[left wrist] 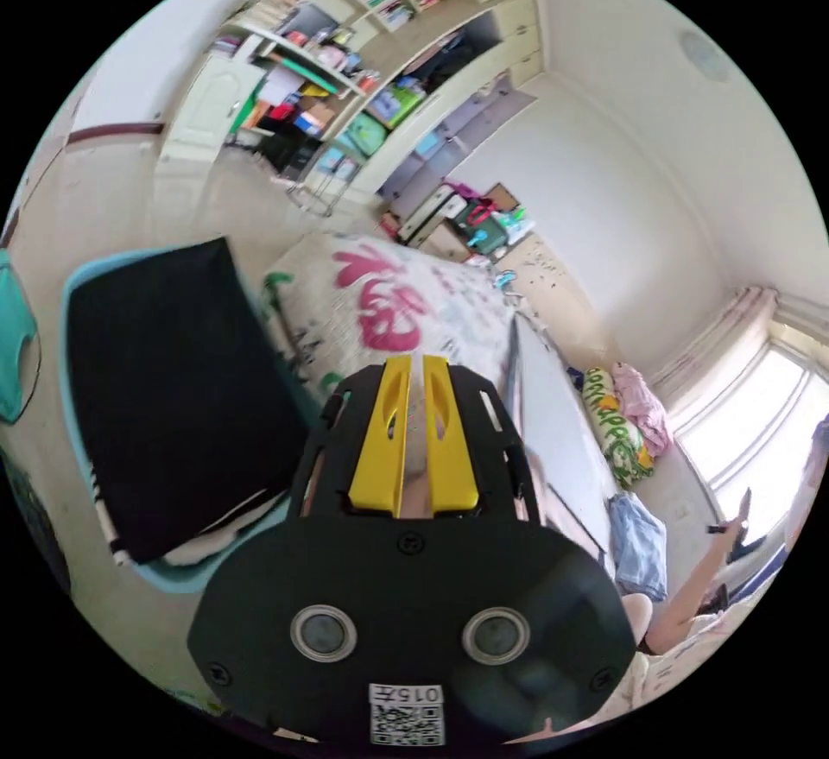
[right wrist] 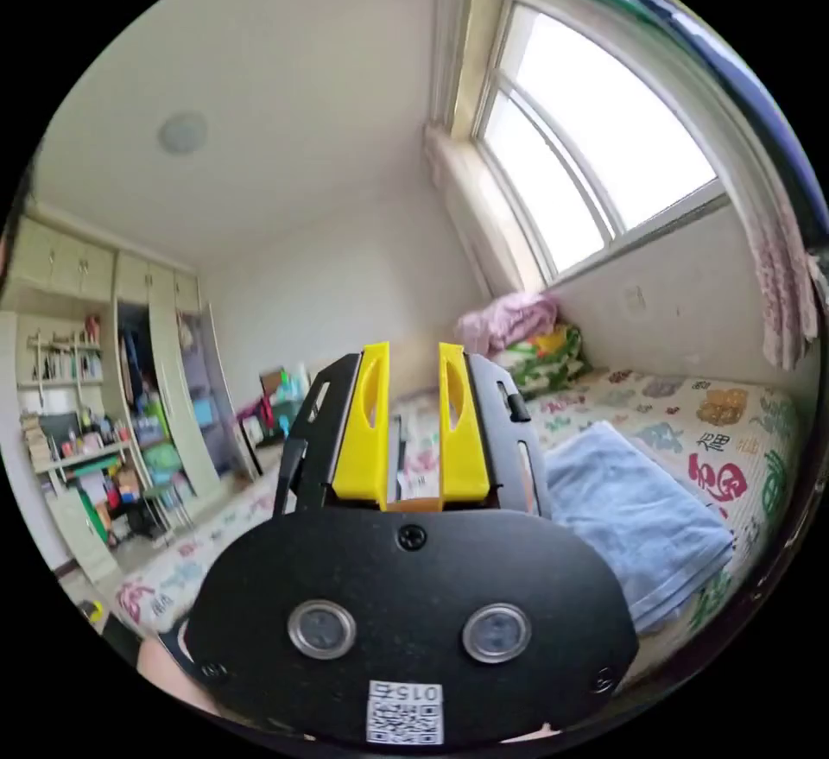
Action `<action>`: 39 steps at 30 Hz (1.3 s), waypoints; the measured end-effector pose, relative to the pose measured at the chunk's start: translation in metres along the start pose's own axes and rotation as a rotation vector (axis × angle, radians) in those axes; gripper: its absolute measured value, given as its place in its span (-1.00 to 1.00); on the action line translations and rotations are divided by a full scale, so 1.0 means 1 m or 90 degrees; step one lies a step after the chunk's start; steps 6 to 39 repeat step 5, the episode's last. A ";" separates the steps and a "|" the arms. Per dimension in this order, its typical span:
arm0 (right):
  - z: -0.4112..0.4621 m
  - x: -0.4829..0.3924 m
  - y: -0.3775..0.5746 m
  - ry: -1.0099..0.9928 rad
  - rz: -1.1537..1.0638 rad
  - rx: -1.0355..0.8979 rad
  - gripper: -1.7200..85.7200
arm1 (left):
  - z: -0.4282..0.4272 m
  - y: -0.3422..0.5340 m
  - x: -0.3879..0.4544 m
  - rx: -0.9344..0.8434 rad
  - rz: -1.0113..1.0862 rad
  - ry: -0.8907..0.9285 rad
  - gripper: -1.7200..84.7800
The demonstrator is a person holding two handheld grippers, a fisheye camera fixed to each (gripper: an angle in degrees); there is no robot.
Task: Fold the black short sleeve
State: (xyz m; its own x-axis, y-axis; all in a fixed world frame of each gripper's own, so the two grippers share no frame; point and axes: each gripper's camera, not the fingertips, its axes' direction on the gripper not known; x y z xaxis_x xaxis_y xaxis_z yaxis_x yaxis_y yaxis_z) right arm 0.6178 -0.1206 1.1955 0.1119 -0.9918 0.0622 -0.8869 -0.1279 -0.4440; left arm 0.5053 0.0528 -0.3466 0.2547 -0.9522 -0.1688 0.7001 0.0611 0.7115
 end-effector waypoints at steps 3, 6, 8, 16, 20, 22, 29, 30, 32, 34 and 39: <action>0.126 -0.010 0.007 -0.031 -0.060 -0.293 -0.71 | 0.086 -0.018 0.080 -0.041 0.051 0.126 -0.93; 0.196 -0.030 0.031 0.015 -0.123 -0.403 -0.71 | 0.139 -0.019 0.136 -0.063 0.103 0.168 -0.93; 0.196 -0.030 0.031 0.015 -0.123 -0.403 -0.71 | 0.139 -0.019 0.136 -0.063 0.103 0.168 -0.93; 0.196 -0.030 0.031 0.015 -0.123 -0.403 -0.71 | 0.139 -0.019 0.136 -0.063 0.103 0.168 -0.93; 0.196 -0.030 0.031 0.015 -0.123 -0.403 -0.71 | 0.139 -0.019 0.136 -0.063 0.103 0.168 -0.93; 0.196 -0.030 0.031 0.015 -0.123 -0.403 -0.71 | 0.139 -0.019 0.136 -0.063 0.103 0.168 -0.93; 0.196 -0.030 0.031 0.015 -0.123 -0.403 -0.71 | 0.139 -0.019 0.136 -0.063 0.103 0.168 -0.93; 0.196 -0.030 0.031 0.015 -0.123 -0.403 -0.71 | 0.139 -0.019 0.136 -0.063 0.103 0.168 -0.93; 0.196 -0.030 0.031 0.015 -0.123 -0.403 -0.71 | 0.139 -0.019 0.136 -0.063 0.103 0.168 -0.93; 0.196 -0.030 0.031 0.015 -0.123 -0.403 -0.71 | 0.139 -0.019 0.136 -0.063 0.103 0.168 -0.93; 0.196 -0.030 0.031 0.015 -0.123 -0.403 -0.71 | 0.139 -0.019 0.136 -0.063 0.103 0.168 -0.93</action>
